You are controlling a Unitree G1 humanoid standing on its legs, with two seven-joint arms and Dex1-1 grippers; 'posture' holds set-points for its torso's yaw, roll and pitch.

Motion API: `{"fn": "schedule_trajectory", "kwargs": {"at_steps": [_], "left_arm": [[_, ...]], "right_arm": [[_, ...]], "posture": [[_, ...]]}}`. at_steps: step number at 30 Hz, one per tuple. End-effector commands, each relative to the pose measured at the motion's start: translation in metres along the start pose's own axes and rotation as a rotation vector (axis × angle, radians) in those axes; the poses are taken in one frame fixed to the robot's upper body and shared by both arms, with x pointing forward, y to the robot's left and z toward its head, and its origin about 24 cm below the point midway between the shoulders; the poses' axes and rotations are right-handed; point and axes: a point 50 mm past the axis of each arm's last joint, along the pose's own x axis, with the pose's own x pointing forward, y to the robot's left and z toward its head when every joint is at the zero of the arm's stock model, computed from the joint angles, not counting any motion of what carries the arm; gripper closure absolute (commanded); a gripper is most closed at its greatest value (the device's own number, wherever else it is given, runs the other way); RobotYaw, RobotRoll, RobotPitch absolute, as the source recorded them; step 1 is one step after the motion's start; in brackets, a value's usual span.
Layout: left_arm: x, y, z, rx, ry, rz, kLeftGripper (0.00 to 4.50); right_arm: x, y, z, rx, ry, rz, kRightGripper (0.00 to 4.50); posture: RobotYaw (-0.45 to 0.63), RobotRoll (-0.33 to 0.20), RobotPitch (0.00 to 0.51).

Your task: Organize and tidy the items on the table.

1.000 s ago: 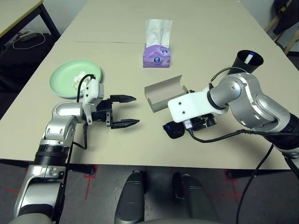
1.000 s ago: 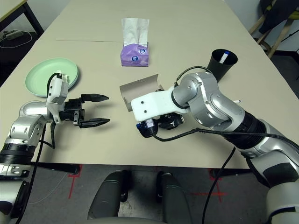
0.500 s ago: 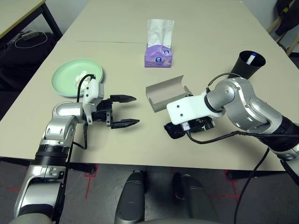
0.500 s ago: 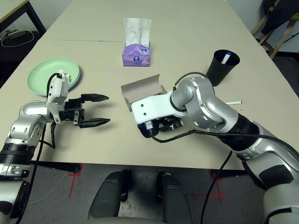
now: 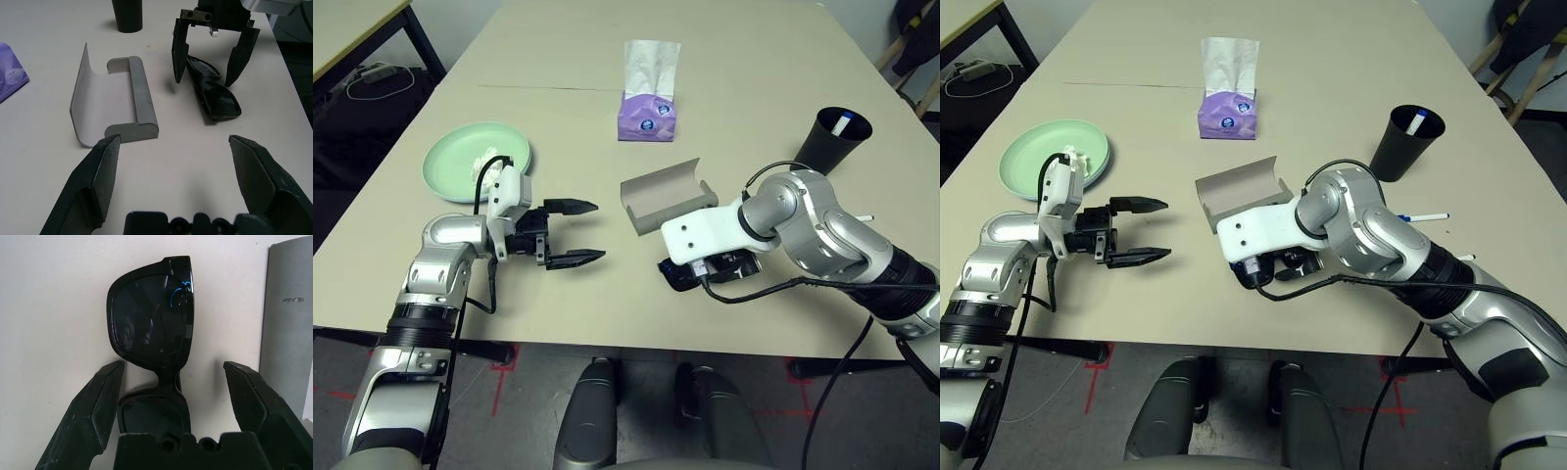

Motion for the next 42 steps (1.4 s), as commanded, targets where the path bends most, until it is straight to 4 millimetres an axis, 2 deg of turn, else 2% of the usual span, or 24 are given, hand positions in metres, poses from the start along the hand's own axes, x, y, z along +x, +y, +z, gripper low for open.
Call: {"fn": "schedule_trajectory", "kwargs": {"at_steps": [1,15,41,42], "left_arm": [[-0.0010,-0.0029,-0.0064,-0.010,0.029,-0.009,0.02],[-0.0011,-0.0035,-0.0082,-0.012,0.032,-0.007,0.02],[-0.0005,-0.0045,-0.0097,-0.011,0.037,0.002,0.02],[-0.0005,-0.0046,-0.0097,-0.011,0.037,0.003,0.01]], "right_arm": [[0.0033,0.0033,-0.0028,0.006,0.014,0.022,0.00],[0.0004,-0.0015,-0.0002,0.077,0.016,0.014,0.00],[-0.0015,-0.0012,-0.0076,0.090,0.049,0.023,0.00],[-0.0014,-0.0013,-0.0078,0.090,0.050,0.022,0.18]], "posture": [[0.20,0.000,0.162],[0.20,0.000,0.159],[0.21,0.000,0.155],[0.21,0.000,0.155]]}}
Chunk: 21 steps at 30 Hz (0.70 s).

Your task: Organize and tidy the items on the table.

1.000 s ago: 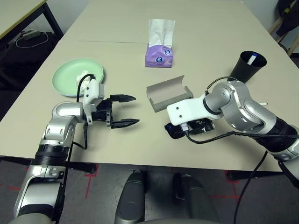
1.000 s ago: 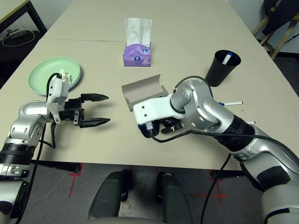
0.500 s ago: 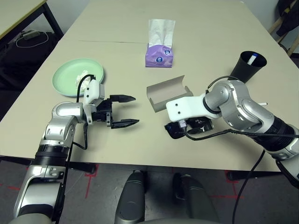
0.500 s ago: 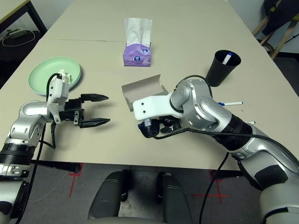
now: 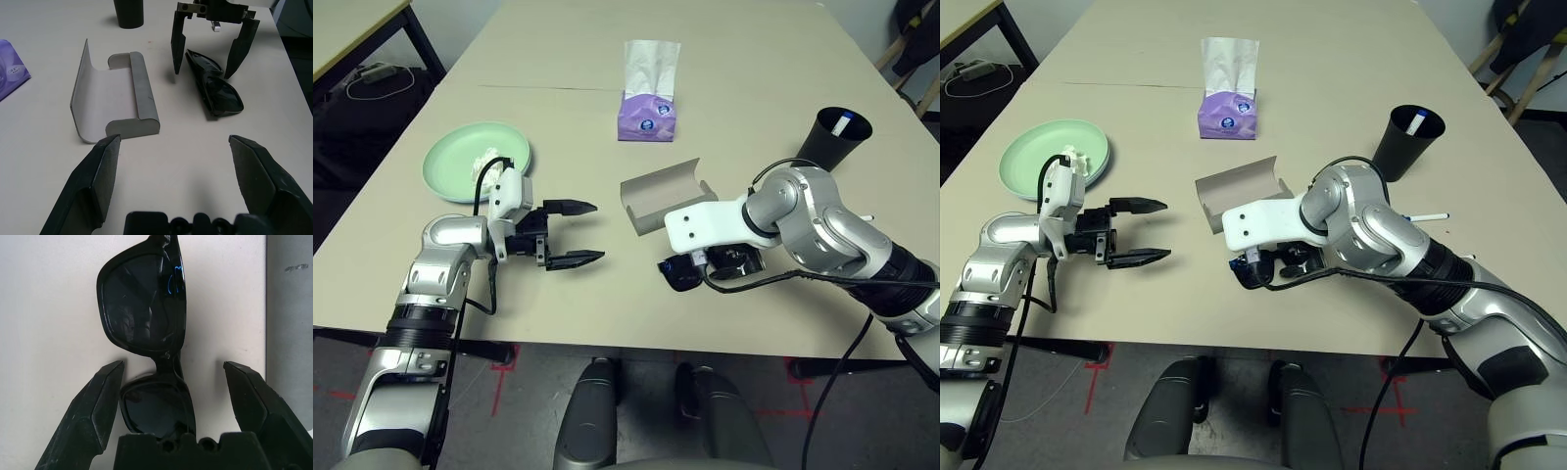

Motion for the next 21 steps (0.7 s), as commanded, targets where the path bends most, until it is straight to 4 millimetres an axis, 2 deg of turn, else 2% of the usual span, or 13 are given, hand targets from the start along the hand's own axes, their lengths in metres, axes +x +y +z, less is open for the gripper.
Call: {"fn": "schedule_trajectory", "kwargs": {"at_steps": [1,4,11,12,18,21], "left_arm": [[0.000,-0.004,-0.007,-0.016,0.022,-0.006,0.00],[0.000,-0.004,-0.007,-0.016,0.023,-0.005,0.00],[0.001,-0.004,-0.008,-0.016,0.023,-0.006,0.00],[0.001,-0.003,-0.008,-0.016,0.024,-0.006,0.00],[0.001,-0.003,-0.009,-0.018,0.028,-0.005,0.00],[0.001,-0.002,-0.010,-0.020,0.030,-0.006,0.00]], "right_arm": [[0.000,0.000,-0.001,-0.013,0.017,0.009,0.40],[0.000,-0.001,0.000,-0.017,0.014,0.004,1.27],[-0.001,-0.002,0.000,-0.022,0.011,0.001,4.00],[-0.002,-0.002,0.000,-0.023,0.010,0.000,4.13],[-0.010,-0.005,-0.001,-0.035,0.008,-0.018,4.13],[-0.025,-0.009,-0.001,-0.053,-0.001,-0.041,4.13]], "posture": [[0.21,0.000,0.155],[0.21,0.000,0.154],[0.20,0.000,0.153],[0.20,0.000,0.151],[0.19,0.000,0.145],[0.18,0.000,0.143]]}}
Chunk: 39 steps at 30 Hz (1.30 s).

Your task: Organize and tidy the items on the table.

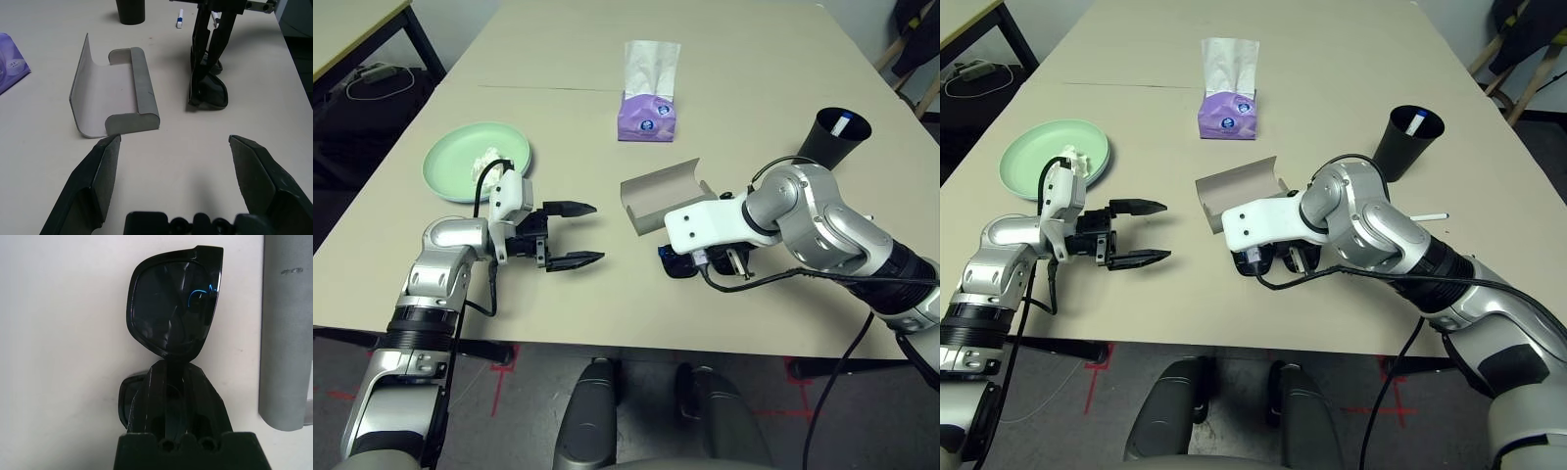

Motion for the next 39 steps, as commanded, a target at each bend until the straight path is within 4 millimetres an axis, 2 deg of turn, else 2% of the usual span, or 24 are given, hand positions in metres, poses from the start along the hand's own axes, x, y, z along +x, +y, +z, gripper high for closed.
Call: {"fn": "schedule_trajectory", "kwargs": {"at_steps": [1,6,10,20,29,39], "left_arm": [[0.001,-0.001,-0.005,-0.007,0.021,-0.012,0.00],[0.000,-0.001,-0.006,-0.010,0.024,-0.011,0.00],[0.000,0.003,-0.004,-0.022,0.006,0.034,0.00],[-0.003,0.007,0.004,0.000,-0.046,0.185,0.00],[-0.005,-0.004,0.009,-0.001,-0.096,0.183,0.00],[-0.007,-0.010,0.009,-0.011,-0.085,0.189,0.00]], "right_arm": [[-0.024,-0.007,-0.001,-0.018,-0.016,-0.048,4.13],[-0.055,-0.015,0.003,-0.058,-0.048,-0.091,4.13],[-0.061,-0.021,0.002,-0.103,-0.037,-0.132,4.13],[-0.036,-0.049,-0.005,-0.176,-0.019,-0.300,4.13],[-0.027,-0.073,0.006,-0.258,-0.008,-0.353,4.13],[-0.020,-0.081,0.014,-0.324,-0.001,-0.359,4.13]], "posture": [[0.18,0.000,0.143],[0.17,0.000,0.140],[0.17,0.000,0.139],[0.18,0.000,0.146],[0.22,0.000,0.153],[0.25,0.000,0.162]]}}
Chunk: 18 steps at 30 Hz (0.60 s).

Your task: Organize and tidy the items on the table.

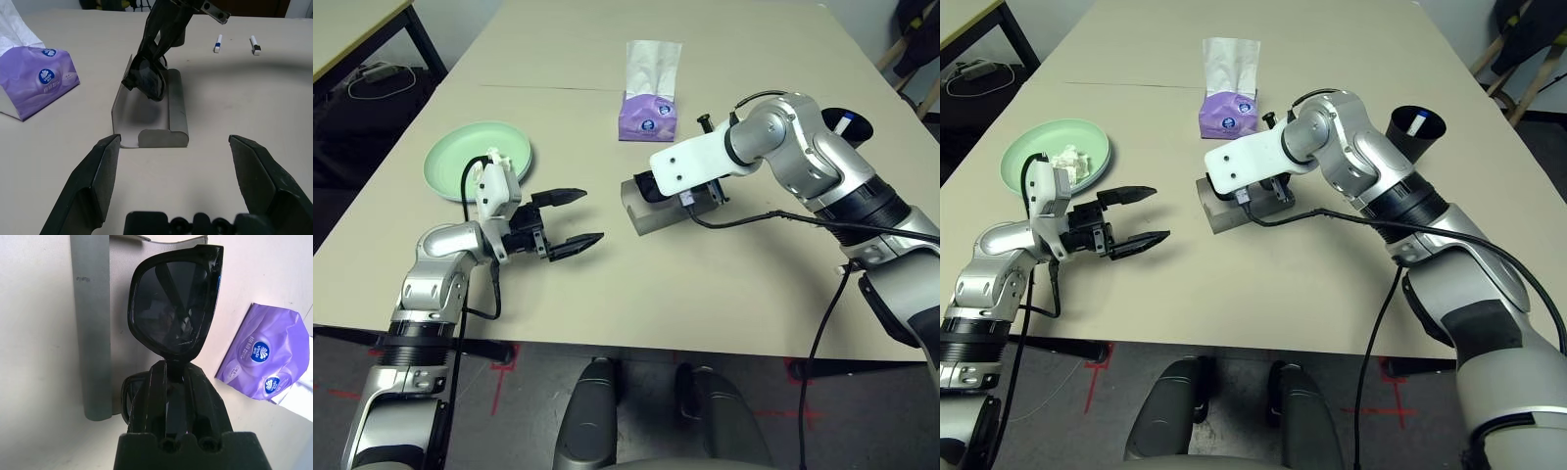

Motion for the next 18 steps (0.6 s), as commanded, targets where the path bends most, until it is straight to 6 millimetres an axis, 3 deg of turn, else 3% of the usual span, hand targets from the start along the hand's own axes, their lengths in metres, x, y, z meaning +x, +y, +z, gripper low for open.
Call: {"fn": "schedule_trajectory", "kwargs": {"at_steps": [1,18], "left_arm": [[-0.003,-0.004,0.002,-0.002,0.000,0.000,0.00],[-0.005,-0.010,0.002,-0.010,0.015,0.005,0.00]], "right_arm": [[0.004,-0.001,0.002,-0.026,0.008,-0.001,4.13],[0.021,0.012,0.006,-0.072,0.006,0.008,4.13]], "posture": [[0.25,0.000,0.162],[0.26,0.000,0.159]]}}
